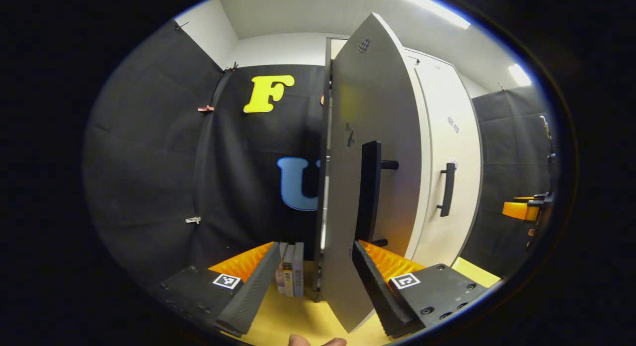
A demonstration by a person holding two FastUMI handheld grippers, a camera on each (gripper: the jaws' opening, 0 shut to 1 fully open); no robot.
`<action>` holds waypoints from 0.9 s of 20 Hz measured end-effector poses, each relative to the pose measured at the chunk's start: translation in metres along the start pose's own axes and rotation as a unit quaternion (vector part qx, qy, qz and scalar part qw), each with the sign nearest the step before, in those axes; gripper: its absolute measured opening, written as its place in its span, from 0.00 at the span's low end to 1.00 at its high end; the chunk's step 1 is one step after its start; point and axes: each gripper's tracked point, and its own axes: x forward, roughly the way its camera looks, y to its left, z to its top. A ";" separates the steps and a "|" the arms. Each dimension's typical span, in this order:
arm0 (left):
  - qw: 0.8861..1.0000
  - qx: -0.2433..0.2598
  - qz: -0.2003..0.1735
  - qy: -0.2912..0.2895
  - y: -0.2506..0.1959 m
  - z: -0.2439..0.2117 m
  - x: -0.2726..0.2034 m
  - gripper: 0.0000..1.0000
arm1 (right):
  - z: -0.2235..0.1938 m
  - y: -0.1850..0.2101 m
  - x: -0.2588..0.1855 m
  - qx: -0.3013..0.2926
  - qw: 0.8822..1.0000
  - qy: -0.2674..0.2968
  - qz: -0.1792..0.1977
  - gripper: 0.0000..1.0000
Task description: Grasp the bottle in the cabinet with the left hand and place it on the coaster, then close the right door with the right hand and the left door with the left hand.
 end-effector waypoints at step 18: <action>0.998 0.036 -0.045 -0.019 -0.115 0.003 0.088 0.94 | 0.003 -0.032 0.007 0.025 0.999 0.012 0.038 0.96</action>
